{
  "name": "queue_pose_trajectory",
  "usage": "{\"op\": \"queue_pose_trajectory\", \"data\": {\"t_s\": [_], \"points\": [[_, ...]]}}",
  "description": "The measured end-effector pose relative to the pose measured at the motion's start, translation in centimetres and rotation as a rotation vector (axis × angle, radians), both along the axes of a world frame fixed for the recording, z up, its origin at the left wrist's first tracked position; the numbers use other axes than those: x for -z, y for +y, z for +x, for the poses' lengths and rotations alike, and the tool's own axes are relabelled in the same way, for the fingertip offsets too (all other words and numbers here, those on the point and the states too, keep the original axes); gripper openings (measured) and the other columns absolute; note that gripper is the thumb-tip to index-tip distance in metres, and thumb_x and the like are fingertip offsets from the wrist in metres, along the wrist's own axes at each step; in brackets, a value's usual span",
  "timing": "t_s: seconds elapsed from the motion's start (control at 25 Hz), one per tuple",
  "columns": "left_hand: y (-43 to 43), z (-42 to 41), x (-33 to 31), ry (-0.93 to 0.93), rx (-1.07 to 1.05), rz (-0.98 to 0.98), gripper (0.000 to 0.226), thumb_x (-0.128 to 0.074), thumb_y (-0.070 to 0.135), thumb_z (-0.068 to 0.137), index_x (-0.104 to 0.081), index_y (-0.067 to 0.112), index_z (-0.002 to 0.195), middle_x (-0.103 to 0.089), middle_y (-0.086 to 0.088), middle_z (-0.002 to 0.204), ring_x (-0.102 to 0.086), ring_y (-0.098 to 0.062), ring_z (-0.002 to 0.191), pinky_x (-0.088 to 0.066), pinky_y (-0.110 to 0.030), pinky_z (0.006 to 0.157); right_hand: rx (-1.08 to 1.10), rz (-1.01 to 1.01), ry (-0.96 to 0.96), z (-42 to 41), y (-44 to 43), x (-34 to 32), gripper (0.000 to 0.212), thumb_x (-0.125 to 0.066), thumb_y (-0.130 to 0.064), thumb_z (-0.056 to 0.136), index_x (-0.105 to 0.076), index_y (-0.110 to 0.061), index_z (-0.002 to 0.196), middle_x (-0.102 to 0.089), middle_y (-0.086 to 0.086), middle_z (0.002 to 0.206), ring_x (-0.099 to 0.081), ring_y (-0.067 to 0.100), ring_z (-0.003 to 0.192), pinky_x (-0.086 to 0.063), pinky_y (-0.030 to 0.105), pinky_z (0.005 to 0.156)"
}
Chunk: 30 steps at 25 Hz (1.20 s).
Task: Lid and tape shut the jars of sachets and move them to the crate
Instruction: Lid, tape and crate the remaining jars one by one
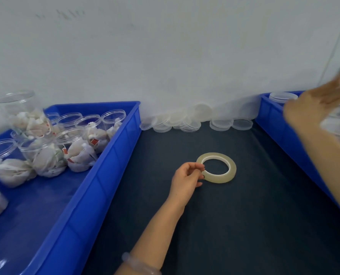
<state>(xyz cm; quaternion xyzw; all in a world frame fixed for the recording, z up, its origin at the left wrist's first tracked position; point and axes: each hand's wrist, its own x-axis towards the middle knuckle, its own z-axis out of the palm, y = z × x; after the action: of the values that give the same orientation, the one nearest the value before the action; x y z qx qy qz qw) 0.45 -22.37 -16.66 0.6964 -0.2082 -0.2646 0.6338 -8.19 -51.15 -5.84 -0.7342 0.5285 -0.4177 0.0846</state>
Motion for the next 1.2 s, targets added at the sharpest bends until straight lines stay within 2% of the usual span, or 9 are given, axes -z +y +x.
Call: {"op": "queue_pose_trajectory", "data": {"t_s": [0.08,0.2,0.32,0.44,0.64,0.8,0.92,1.04,1.2], "points": [[0.3,-0.2,-0.3,-0.056,-0.009,0.023,0.018,-0.052,0.009,0.096,-0.066,0.02,0.101,-0.07,0.006,0.107,-0.066,-0.007,0.091,-0.056,-0.021,0.077,-0.246,-0.016,0.043,2.5,5.5,1.8,0.068,-0.05,-0.004,0.091,-0.018,0.012,0.149,-0.015,0.032,0.157,-0.01,0.05,0.146,-0.003,0.045,0.121],[2.6,-0.1,-0.9,-0.466,0.061,0.321,0.024,-0.056,0.012,0.095,-0.06,0.016,0.118,-0.066,-0.001,0.119,-0.063,-0.019,0.107,-0.052,-0.033,0.09,-1.039,-0.117,0.244,4.4,17.0,8.1,0.047,-0.051,0.005,0.08,-0.066,-0.008,0.122,-0.057,0.014,0.132,-0.034,0.036,0.139,-0.013,0.033,0.119],[7.4,-0.6,-1.7,-0.815,0.301,0.756,0.045,-0.052,0.006,0.093,-0.048,0.006,0.139,-0.055,-0.013,0.136,-0.056,-0.025,0.118,-0.047,-0.033,0.096,-1.464,-0.069,0.321,3.6,24.1,11.0,0.044,-0.051,0.003,0.081,-0.068,-0.014,0.118,-0.065,0.002,0.12,-0.04,0.021,0.134,-0.026,0.03,0.116],[13.5,-2.0,-4.3,-1.035,0.346,1.012,0.038,-0.051,0.019,0.096,-0.052,0.016,0.134,-0.056,-0.005,0.131,-0.059,-0.021,0.111,-0.047,-0.032,0.086,-1.626,0.023,0.222,4.0,28.6,10.3,0.048,-0.054,0.005,0.081,-0.063,-0.012,0.124,-0.063,0.004,0.123,-0.05,0.017,0.12,-0.039,0.03,0.105],[23.2,2.3,-13.6,-1.554,-0.241,0.778,0.031,-0.065,0.033,0.082,-0.066,0.032,0.114,-0.07,0.004,0.109,-0.068,-0.023,0.094,-0.058,-0.043,0.071,-1.573,-0.056,0.019,7.7,33.5,4.8,0.046,-0.052,0.004,0.083,-0.058,-0.009,0.126,-0.061,0.006,0.122,-0.05,0.022,0.116,-0.043,0.032,0.098],[25.5,14.6,-17.3,-1.45,-0.65,1.043,0.063,-0.072,0.018,0.087,-0.046,0.007,0.144,-0.041,-0.027,0.148,-0.035,-0.048,0.135,-0.033,-0.064,0.107,-1.478,-0.139,0.15,13.6,37.7,1.4,0.048,-0.056,-0.009,0.091,-0.05,-0.009,0.138,-0.055,0.009,0.137,-0.045,0.026,0.129,-0.033,0.038,0.11],[25.8,21.2,-17.0,-1.217,-0.692,1.148,0.075,-0.061,0.033,0.096,-0.022,0.013,0.157,-0.009,-0.02,0.164,-0.009,-0.044,0.148,-0.015,-0.066,0.114,-1.392,-0.13,0.261,17.6,40.9,0.2,0.054,-0.054,-0.02,0.096,-0.039,-0.006,0.146,-0.045,0.012,0.147,-0.037,0.028,0.138,-0.026,0.045,0.117],[25.7,24.2,-15.3,-1.103,-0.688,1.079,0.065,-0.059,0.029,0.098,-0.031,0.007,0.152,-0.025,-0.02,0.159,-0.025,-0.044,0.143,-0.03,-0.065,0.109,-1.326,-0.11,0.286,19.5,42.9,0.7,0.06,-0.051,-0.023,0.098,-0.029,-0.004,0.15,-0.033,0.012,0.156,-0.021,0.026,0.146,-0.015,0.049,0.121],[25.4,23.7,-13.9,-1.155,-0.805,0.929,0.037,-0.07,0.017,0.09,-0.056,-0.002,0.119,-0.048,-0.027,0.129,-0.048,-0.047,0.117,-0.048,-0.061,0.085,-1.308,-0.143,0.213,19.7,43.6,1.4,0.075,-0.055,-0.03,0.096,-0.016,-0.004,0.154,-0.018,0.01,0.162,-0.005,0.025,0.152,-0.006,0.051,0.123]]}}
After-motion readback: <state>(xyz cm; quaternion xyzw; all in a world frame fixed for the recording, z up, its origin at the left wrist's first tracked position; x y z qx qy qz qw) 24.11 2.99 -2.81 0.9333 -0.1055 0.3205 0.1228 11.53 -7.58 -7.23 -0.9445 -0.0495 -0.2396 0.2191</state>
